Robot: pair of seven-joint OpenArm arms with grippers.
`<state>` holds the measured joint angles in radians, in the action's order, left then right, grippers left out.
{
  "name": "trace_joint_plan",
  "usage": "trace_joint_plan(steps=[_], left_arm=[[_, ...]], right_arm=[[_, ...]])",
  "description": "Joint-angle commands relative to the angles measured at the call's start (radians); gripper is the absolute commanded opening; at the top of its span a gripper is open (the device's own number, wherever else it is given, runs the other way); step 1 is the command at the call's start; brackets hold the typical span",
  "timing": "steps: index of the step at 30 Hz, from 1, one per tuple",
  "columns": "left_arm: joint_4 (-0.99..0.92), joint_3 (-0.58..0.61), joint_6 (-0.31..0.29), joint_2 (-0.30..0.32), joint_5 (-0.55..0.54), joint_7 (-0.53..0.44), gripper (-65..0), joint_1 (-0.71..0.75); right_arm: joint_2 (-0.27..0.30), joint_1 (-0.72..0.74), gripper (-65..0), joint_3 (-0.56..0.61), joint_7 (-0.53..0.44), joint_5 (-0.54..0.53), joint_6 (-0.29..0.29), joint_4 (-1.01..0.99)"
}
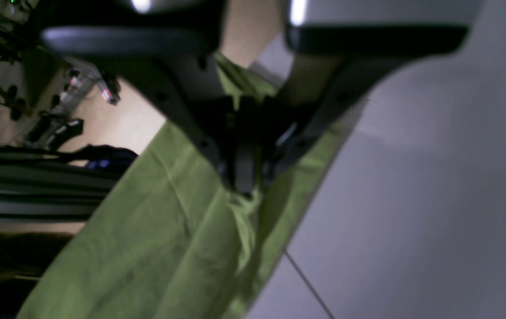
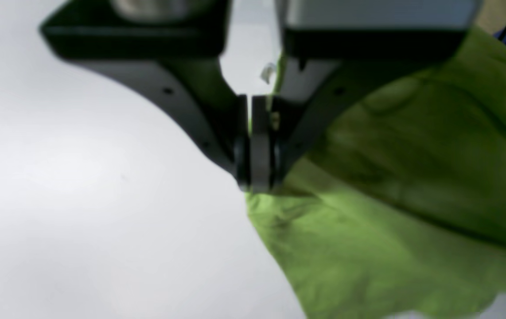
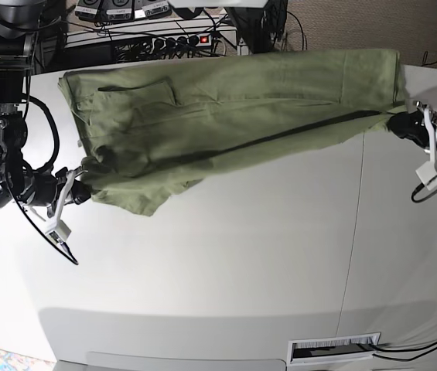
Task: Fold the T-shirt properly
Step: 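Lift the shirt with both grippers and fold it lengthwise over itself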
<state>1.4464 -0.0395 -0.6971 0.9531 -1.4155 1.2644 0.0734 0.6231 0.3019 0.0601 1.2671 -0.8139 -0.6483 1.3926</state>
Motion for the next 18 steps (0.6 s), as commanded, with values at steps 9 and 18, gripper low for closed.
trace_joint_plan(steps=[9, 18], left_arm=[[0.011, -0.011, -0.001, 0.027, -0.022, -0.008, -65.0, -0.004], [0.011, -0.011, -0.001, 0.027, -0.022, -0.008, -65.0, -0.004]], right_arm=[[0.003, 0.072, -65.0, -0.008, -0.174, 0.059, -0.008, 0.016], [0.000, 0.097, -65.0, -0.008, -0.240, 0.072, -0.050, 0.016]])
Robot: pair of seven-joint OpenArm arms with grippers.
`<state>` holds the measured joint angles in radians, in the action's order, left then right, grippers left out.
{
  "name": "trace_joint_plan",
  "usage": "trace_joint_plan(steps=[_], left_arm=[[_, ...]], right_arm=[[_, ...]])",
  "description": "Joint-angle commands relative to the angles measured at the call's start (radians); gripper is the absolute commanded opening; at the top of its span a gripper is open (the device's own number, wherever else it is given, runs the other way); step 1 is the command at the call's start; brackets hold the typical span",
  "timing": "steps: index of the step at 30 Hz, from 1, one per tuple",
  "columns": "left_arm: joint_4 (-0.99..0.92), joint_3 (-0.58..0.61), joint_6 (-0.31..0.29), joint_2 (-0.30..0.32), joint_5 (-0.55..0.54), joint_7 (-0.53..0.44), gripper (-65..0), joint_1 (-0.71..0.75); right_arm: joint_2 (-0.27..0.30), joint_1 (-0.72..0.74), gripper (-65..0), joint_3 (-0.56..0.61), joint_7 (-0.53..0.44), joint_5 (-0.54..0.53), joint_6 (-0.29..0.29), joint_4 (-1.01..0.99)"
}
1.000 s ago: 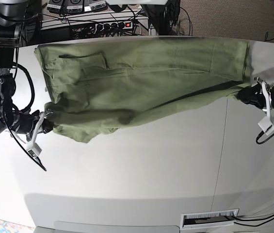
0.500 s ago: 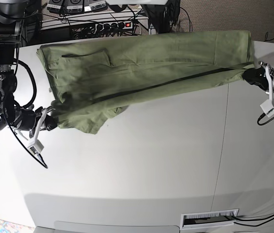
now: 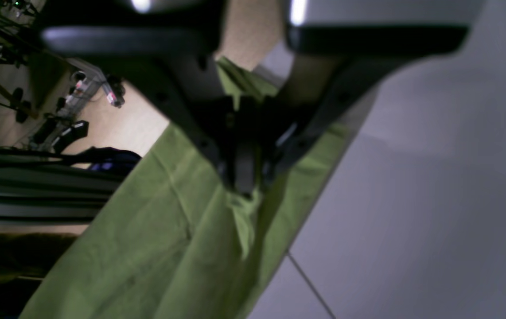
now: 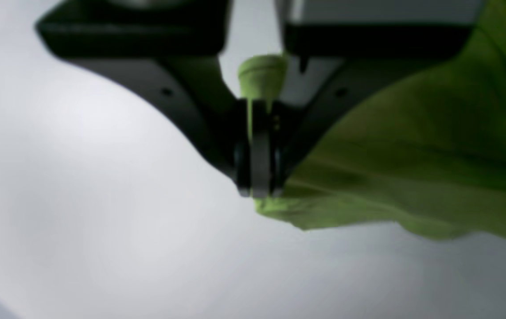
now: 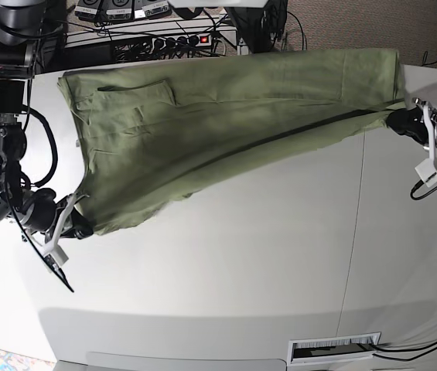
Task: Fold the T-shirt properly
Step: 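Lift the shirt with both grippers and fold it lengthwise over itself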
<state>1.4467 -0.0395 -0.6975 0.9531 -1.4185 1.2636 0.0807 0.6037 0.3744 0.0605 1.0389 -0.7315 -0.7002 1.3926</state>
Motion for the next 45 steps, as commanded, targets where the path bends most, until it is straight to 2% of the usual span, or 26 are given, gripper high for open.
trace_joint_plan(steps=[1, 6, 13, 15, 16, 19, 21, 28, 34, 40, 42, 45], left_arm=[[0.011, -0.011, -0.001, 0.027, -0.019, -0.007, -65.0, -0.011], [0.011, -0.011, -0.001, 0.028, -0.019, -0.006, -65.0, -0.011], [0.011, -0.011, -0.001, 0.028, -0.029, 0.008, -65.0, -0.011], [0.011, -0.011, -0.001, 0.028, -0.042, 0.013, -65.0, -0.011], [0.011, -0.011, -0.001, 0.028, -0.041, 0.012, -65.0, -0.011], [0.011, -0.011, -0.001, 0.028, -0.042, 0.012, -65.0, -0.011], [0.011, -0.011, -0.001, 0.028, -0.041, 0.012, -65.0, -0.011], [0.011, -0.011, -0.001, 0.028, -0.041, 0.013, -65.0, -0.011], [0.011, -0.011, -0.001, 0.029, -0.061, 0.056, -65.0, -0.011], [0.011, -0.011, -0.001, 0.036, -0.065, 0.106, -65.0, -0.011], [0.011, -0.011, -0.001, 0.039, -0.065, 0.106, -65.0, -0.008], [0.011, -0.011, -0.001, 0.039, -0.065, 0.109, -65.0, -0.008]], right_arm=[[0.020, 0.021, -65.0, -0.008, 0.005, -0.016, 0.002, 0.016], [0.022, 0.003, -65.0, -0.008, 0.156, -0.156, 0.002, 0.016], [0.051, -0.031, -65.0, -0.008, 0.237, -0.219, 0.002, 0.016], [0.064, -0.030, -65.0, -0.008, 0.210, -0.213, 0.002, 0.016], [0.071, -0.025, -65.0, -0.008, 0.166, -0.193, 0.002, 0.016], [0.075, -0.008, -65.0, -0.009, 0.011, -0.033, 0.002, 0.016], [0.074, -0.006, -65.0, -0.009, -0.025, -0.004, 0.002, 0.016], [0.071, -0.061, -65.0, -0.008, 0.088, -0.110, 0.002, 0.016], [0.076, -0.093, -65.0, -0.008, 0.211, -0.222, 0.002, 0.016], [0.076, -0.095, -65.0, -0.008, 0.278, -0.248, 0.002, 0.050], [0.079, -0.095, -65.0, -0.008, 0.264, -0.248, 0.002, 0.055], [0.080, -0.089, -65.0, -0.011, 0.154, -0.216, 0.002, 0.055]])
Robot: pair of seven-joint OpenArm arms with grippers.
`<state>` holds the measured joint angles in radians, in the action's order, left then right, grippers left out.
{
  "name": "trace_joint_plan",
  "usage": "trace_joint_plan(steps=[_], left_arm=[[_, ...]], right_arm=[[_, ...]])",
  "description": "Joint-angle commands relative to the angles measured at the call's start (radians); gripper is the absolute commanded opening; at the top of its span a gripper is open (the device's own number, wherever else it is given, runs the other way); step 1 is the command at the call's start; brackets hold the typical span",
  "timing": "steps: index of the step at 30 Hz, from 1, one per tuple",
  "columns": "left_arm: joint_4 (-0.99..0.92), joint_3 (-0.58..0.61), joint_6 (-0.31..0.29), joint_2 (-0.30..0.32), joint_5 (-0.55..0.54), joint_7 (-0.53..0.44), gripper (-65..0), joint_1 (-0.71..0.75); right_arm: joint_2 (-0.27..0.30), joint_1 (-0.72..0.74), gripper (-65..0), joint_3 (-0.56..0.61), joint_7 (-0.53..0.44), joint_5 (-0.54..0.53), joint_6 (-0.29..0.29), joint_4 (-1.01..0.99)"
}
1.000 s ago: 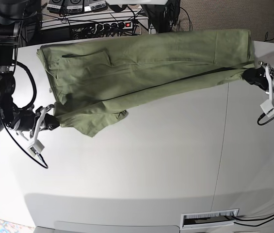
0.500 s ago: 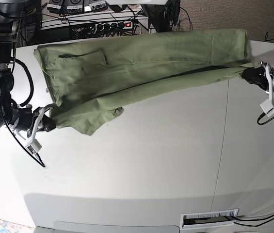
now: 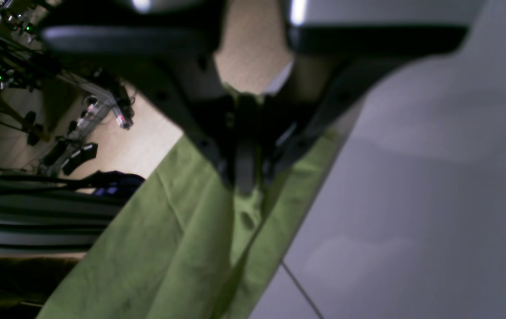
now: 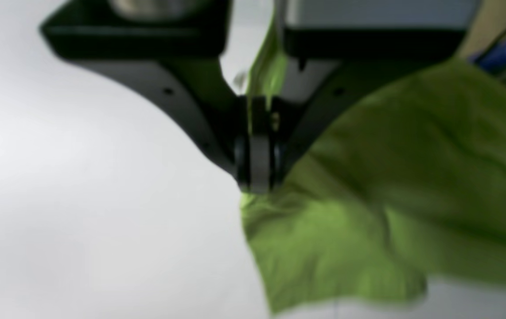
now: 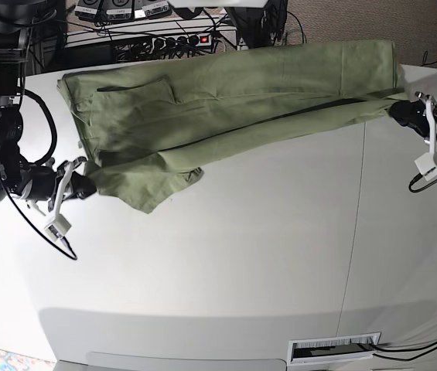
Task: Fold the T-shirt properly
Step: 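Lift the shirt with both grippers and fold it lengthwise over itself, then open the left gripper to release the hem and raise it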
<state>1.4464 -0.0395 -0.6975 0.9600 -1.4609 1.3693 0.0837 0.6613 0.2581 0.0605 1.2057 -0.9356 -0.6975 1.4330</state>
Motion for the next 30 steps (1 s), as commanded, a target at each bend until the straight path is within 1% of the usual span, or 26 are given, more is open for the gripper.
trace_joint_plan(steps=[1, 4, 7, 9, 12, 13, 14, 17, 22, 27, 30], left_arm=[[0.011, -0.011, -0.001, 0.032, -0.023, 0.003, -65.0, -0.011], [0.011, -0.011, -0.001, 0.032, -0.023, 0.004, -65.0, -0.011], [0.011, -0.011, -0.001, 0.032, -0.023, 0.003, -65.0, -0.011], [0.011, -0.011, -0.001, 0.032, -0.023, 0.004, -65.0, -0.011], [0.011, -0.011, -0.001, 0.032, -0.023, 0.004, -65.0, -0.011], [0.011, -0.011, -0.001, 0.032, -0.023, 0.006, -65.0, -0.009], [0.011, -0.011, -0.001, 0.032, -0.023, 0.011, -65.0, -0.005], [0.011, -0.011, -0.001, 0.033, -0.023, 0.023, -65.0, 0.017], [0.011, -0.011, -0.001, 0.032, -0.023, 0.027, -65.0, 0.052], [0.011, -0.011, -0.001, 0.034, -0.023, 0.027, -65.0, 0.072], [0.011, -0.011, -0.001, 0.035, -0.023, 0.027, -65.0, 0.071]], right_arm=[[0.017, 0.034, -65.0, -0.011, -0.034, 0.015, -0.001, 0.015], [0.015, 0.044, -65.0, -0.010, -0.084, 0.072, -0.001, 0.014], [0.015, 0.040, -65.0, -0.010, -0.137, 0.161, -0.001, 0.014], [0.015, 0.035, -65.0, -0.009, -0.211, 0.256, -0.001, 0.014], [0.014, 0.036, -65.0, -0.009, -0.363, 0.411, -0.001, 0.014], [0.015, 0.036, -65.0, -0.009, -0.386, 0.436, -0.001, 0.014], [0.015, 0.036, -65.0, -0.009, -0.387, 0.439, -0.001, 0.014], [0.015, 0.035, -65.0, -0.009, -0.326, 0.396, -0.001, 0.014], [0.019, 0.035, -65.0, -0.009, -0.183, 0.225, -0.001, 0.015], [0.019, 0.035, -65.0, -0.009, -0.018, 0.104, -0.001, 0.044], [0.030, 0.035, -65.0, -0.009, 0.039, 0.045, -0.001, 0.061]])
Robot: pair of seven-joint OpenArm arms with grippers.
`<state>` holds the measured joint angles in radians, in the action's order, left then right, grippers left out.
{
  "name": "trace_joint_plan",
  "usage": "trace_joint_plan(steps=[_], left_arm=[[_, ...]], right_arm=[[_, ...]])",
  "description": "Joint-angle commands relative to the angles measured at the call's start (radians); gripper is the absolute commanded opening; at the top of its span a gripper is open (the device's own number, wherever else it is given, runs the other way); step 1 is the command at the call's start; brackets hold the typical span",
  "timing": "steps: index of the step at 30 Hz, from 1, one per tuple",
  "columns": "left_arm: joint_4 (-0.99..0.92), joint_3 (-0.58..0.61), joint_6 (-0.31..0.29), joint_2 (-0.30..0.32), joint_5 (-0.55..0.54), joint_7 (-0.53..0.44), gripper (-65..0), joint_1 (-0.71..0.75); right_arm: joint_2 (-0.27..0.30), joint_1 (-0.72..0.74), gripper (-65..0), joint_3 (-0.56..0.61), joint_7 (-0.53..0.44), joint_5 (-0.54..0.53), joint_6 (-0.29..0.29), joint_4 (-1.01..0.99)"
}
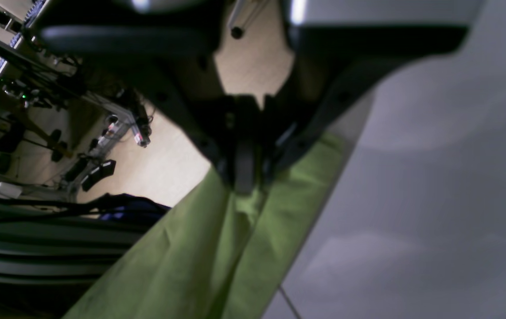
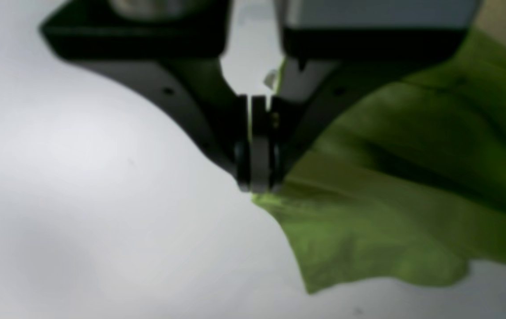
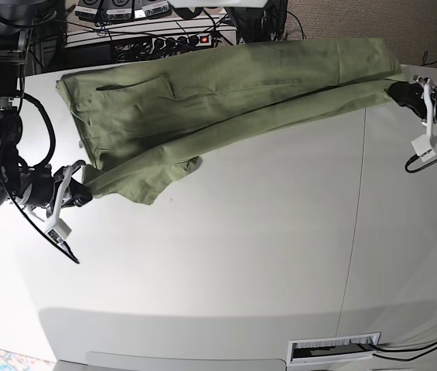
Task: Fold the T-shirt properly
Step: 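Open the left gripper to release the hem and raise it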
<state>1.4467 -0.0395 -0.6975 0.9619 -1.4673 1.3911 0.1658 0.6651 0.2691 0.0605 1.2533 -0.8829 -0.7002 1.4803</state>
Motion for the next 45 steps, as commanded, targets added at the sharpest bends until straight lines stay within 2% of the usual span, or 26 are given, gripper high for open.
trace_joint_plan(steps=[1, 7, 10, 11, 13, 21, 26, 30, 33, 34, 36, 40, 41, 45], left_arm=[[0.011, -0.011, -0.001, 0.032, -0.016, 0.005, -65.0, -0.010], [0.011, -0.011, -0.001, 0.026, -0.016, 0.005, -65.0, -0.011], [0.011, -0.011, -0.001, 0.021, -0.016, 0.005, -45.1, -0.011], [0.011, -0.011, -0.001, 0.021, -0.016, 0.005, -40.5, -0.010], [0.011, -0.011, -0.001, 0.021, -0.016, 0.005, -37.5, -0.011], [0.011, -0.011, -0.001, -0.004, -0.016, -0.016, -37.5, -0.012], [0.011, -0.031, -0.001, -0.054, -0.016, -0.079, -37.5, -0.045], [0.014, -0.117, -0.001, -0.092, 0.045, -0.166, -37.5, -0.055], [0.020, -0.217, -0.001, -0.106, -0.002, -0.133, -38.0, -0.055], [0.020, -0.250, -0.001, -0.109, -0.016, -0.098, -39.3, -0.055], [0.020, -0.303, -0.001, -0.108, -0.016, -0.018, -45.9, -0.047], [0.024, -0.327, -0.001, -0.112, -0.016, -0.031, -63.1, 0.010], [0.024, -0.327, -0.001, -0.117, -0.016, -0.039, -65.0, 0.029], [0.024, -0.328, -0.001, -0.146, -0.016, -0.059, -65.0, 0.099]], right_arm=[[0.033, 0.024, -65.0, -0.009, 0.003, -0.025, 0.002, 0.014], [0.050, 0.021, -65.0, -0.009, 0.015, -0.033, 0.002, 0.014], [0.050, 0.018, -65.0, -0.009, 0.016, -0.034, 0.002, 0.014], [0.050, 0.016, -65.0, -0.009, 0.015, -0.034, 0.002, 0.015], [0.050, 0.013, -65.0, -0.009, 0.015, -0.034, 0.002, 0.015], [0.050, 0.013, -65.0, -0.009, 0.015, -0.037, 0.002, 0.015], [0.049, 0.013, -65.0, -0.009, 0.014, -0.037, 0.002, 0.015], [0.049, 0.013, -65.0, -0.009, 0.014, -0.037, 0.002, 0.015], [0.049, 0.013, -65.0, -0.009, 0.012, -0.037, 0.002, 0.015], [0.049, 0.013, -65.0, -0.009, 0.010, -0.037, 0.002, 0.015], [0.049, 0.013, -65.0, -0.009, 0.003, -0.037, 0.002, 0.015], [0.048, 0.013, -65.0, -0.009, 0.001, -0.041, 0.002, 0.015], [0.047, 0.013, -65.0, -0.009, 0.001, -0.041, 0.002, 0.015], [0.047, 0.013, -65.0, -0.009, 0.000, -0.041, 0.002, 0.015]])
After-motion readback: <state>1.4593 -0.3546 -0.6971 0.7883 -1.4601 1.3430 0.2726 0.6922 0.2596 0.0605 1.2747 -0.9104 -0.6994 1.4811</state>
